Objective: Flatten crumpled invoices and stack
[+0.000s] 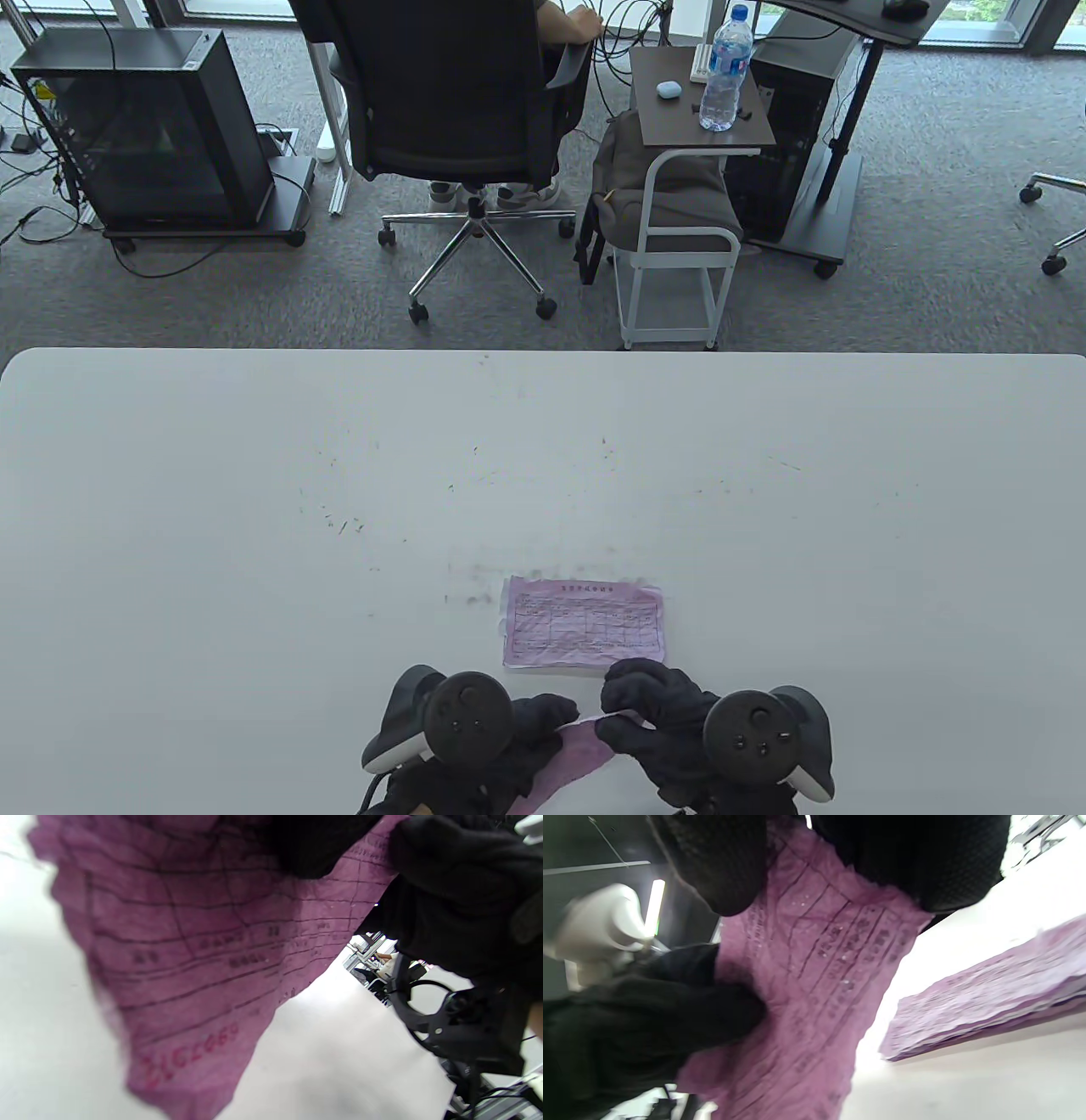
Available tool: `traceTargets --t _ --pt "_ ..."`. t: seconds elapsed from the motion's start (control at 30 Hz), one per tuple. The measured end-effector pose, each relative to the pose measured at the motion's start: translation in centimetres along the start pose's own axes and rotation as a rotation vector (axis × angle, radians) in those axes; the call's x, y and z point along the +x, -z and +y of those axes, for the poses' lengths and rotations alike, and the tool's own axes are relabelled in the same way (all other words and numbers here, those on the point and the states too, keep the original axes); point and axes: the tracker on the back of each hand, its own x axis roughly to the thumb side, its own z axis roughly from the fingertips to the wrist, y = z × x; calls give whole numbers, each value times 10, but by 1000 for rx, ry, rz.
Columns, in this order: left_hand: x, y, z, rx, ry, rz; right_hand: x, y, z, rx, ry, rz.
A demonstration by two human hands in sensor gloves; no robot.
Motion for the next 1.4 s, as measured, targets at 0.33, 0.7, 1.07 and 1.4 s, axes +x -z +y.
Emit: traceTargets --t 0.33,0.7,1.07,1.4 --pt "-41 3 -7 -78 -78 139 -12 -2 -1 18 -134 147" --pt "-57 4 -14 19 355 373 -57 -7 21 101 -237 563" --pt "-50 23 -48 -317 463 319 -64 1 40 194 -297 513" --pt "-61 26 -60 -533 416 466 -69 -1 39 187 -387 594"
